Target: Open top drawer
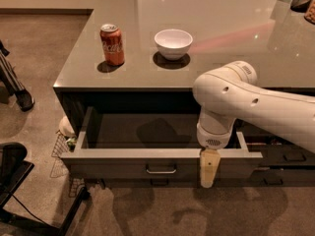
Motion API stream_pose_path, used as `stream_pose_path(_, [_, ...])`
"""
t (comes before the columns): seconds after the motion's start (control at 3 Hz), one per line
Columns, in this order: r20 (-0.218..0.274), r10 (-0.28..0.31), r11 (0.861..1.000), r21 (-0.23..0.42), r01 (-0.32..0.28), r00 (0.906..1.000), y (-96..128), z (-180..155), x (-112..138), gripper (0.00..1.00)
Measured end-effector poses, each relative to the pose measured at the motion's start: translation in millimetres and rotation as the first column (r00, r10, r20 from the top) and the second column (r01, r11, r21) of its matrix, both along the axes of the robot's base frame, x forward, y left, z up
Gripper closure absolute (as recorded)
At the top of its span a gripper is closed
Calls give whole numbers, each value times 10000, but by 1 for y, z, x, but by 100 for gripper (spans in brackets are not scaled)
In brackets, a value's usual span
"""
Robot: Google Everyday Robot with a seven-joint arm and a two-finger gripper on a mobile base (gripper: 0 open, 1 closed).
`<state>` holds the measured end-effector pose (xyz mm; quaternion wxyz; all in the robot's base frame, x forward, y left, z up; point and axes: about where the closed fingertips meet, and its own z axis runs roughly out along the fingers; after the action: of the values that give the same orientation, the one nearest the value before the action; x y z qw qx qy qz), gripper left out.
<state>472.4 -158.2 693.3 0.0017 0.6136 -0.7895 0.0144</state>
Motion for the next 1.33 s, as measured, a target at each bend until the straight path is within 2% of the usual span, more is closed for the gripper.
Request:
stream_pose_path(0.33, [-1,0,10000,0,0,10000,0,0,0,0])
stream_pose_path(0.67, [-127,15,9993,386,-10,9999,-2,-15,0,0])
stream_pose_path(1.0, [-232,99,9963,854,-79,9997,0,-30,-7,13])
stream_pose_path(1.33, [-503,-109,9967,797,149,9987,12,-31,-35,44])
